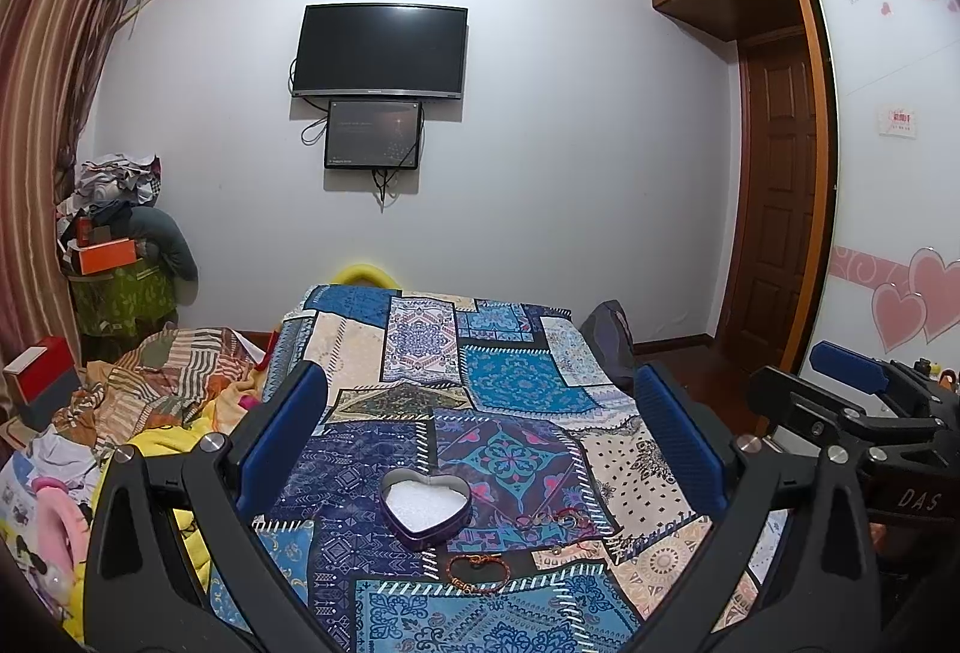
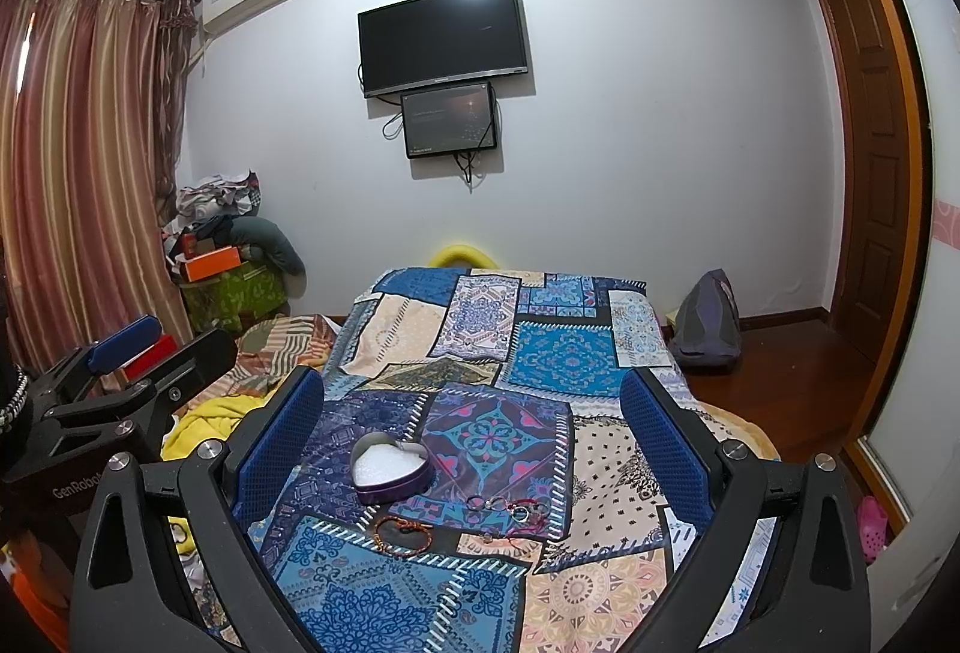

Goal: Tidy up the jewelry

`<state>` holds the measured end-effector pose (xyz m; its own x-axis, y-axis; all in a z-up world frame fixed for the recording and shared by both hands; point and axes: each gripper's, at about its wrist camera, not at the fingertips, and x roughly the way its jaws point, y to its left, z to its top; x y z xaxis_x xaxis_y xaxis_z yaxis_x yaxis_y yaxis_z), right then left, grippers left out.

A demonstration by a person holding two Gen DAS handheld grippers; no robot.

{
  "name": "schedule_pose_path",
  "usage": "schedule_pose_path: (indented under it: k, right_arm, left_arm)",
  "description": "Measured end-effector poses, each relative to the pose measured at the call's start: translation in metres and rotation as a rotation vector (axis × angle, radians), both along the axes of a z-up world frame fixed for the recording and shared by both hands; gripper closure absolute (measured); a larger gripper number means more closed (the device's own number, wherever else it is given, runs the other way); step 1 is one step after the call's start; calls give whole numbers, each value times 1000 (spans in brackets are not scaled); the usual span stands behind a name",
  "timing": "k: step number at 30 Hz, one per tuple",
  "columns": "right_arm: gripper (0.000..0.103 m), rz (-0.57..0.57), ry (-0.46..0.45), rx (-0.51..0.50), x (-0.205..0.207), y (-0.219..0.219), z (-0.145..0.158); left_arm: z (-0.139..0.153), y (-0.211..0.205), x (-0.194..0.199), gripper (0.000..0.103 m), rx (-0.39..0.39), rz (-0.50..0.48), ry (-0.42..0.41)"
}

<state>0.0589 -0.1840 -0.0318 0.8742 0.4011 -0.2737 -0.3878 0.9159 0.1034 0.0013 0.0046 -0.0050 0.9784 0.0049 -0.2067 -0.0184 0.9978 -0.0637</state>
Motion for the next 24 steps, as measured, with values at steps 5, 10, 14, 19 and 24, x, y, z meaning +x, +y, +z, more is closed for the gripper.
schedule_pose_path:
  k: [5, 10, 14, 19, 24]
  right_arm:
    - [5, 0, 0, 0, 0, 0, 1]
    - [5, 0, 0, 1, 0, 1, 2]
    - [5, 0, 0, 1, -1, 0, 3]
    - [5, 0, 0, 1, -1, 0, 3]
    - [5, 0, -1, 1, -1, -1, 3]
  left_arm:
    - [-1, 0, 0, 0, 0, 0, 0]
    - [-1, 0, 1, 0, 1, 0, 0]
    - [0, 0, 1, 0, 0, 0, 0]
    - [-2, 1, 1, 0, -4, -2, 4]
    - [-2, 2, 2, 0, -5, -2, 5]
